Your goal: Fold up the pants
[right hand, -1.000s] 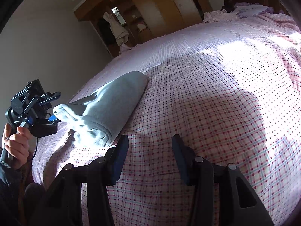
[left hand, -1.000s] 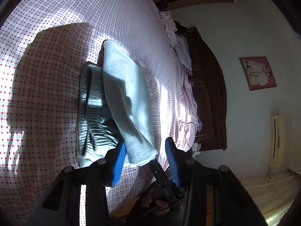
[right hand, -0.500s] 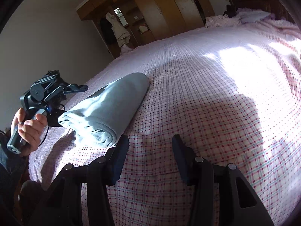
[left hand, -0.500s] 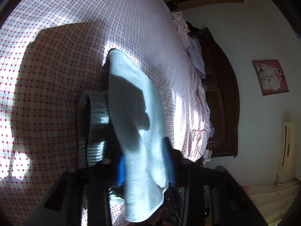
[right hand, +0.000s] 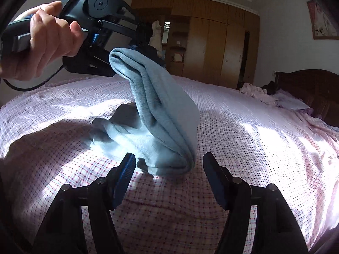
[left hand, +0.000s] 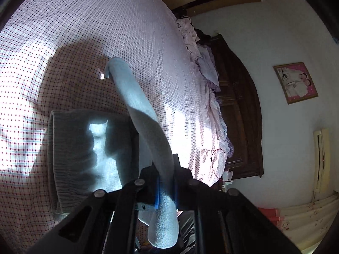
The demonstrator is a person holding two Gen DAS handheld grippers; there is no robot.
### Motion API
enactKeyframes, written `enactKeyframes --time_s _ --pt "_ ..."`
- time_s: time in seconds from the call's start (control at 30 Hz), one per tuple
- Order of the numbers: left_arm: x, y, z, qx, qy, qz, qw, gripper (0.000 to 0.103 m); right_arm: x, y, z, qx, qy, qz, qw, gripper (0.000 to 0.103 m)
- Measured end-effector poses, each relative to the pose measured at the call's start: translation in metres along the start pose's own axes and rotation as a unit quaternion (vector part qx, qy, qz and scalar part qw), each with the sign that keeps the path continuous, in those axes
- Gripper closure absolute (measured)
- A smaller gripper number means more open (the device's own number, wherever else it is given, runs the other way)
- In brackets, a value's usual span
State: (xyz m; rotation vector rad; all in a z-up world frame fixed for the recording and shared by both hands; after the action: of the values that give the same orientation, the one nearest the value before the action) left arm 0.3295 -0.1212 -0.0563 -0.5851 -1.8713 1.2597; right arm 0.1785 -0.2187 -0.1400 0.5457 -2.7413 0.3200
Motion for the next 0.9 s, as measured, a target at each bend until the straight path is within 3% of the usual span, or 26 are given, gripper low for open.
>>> enactKeyframes --time_s 0.13,0.37,0.5,0.57,0.67,0.73,0.9 --pt "0.013 0.007 0.008 -0.001 -0.001 -0.003 1.0000 0.093 -0.012 -0.008 0.000 -0.052 0.026 0.000 0.998 0.043" --pt "0.012 0.006 0.009 -0.009 0.002 -0.003 1.0000 0.093 -0.029 0.003 -0.006 -0.062 0.048 -0.023 0.997 0.043" --pt "0.015 0.010 0.006 -0.032 -0.004 -0.019 0.9993 0.093 -0.046 -0.009 -0.005 -0.073 0.071 0.003 0.995 0.043" --pt "0.020 0.022 0.006 -0.029 -0.005 -0.027 0.9992 0.094 -0.052 -0.034 0.012 -0.074 0.112 0.057 0.989 0.043" --pt "0.020 0.054 0.021 -0.030 0.018 -0.059 0.9976 0.094 -0.044 -0.057 0.033 -0.110 0.133 0.006 0.985 0.042" --pt "0.021 0.076 0.030 -0.036 0.018 -0.092 0.9950 0.094 -0.041 -0.061 0.038 -0.095 0.131 0.005 0.987 0.041" --pt "0.026 0.106 0.037 -0.010 -0.001 -0.067 0.9977 0.094 -0.039 -0.055 0.041 -0.080 0.122 0.011 0.989 0.037"
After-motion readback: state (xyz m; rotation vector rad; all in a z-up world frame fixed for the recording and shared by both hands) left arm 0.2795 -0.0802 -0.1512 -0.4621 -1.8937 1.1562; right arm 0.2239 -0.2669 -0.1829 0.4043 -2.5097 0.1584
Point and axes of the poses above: each gripper's, at about its wrist camera, not at the fingertips, and x roughly against the way its jaws point, y to its left, z to its underside, the point moved 9 cm from there along -x, roughly the way its jaws point, and after that the axes turned 10 degrees about z, right-handed, at the moved point
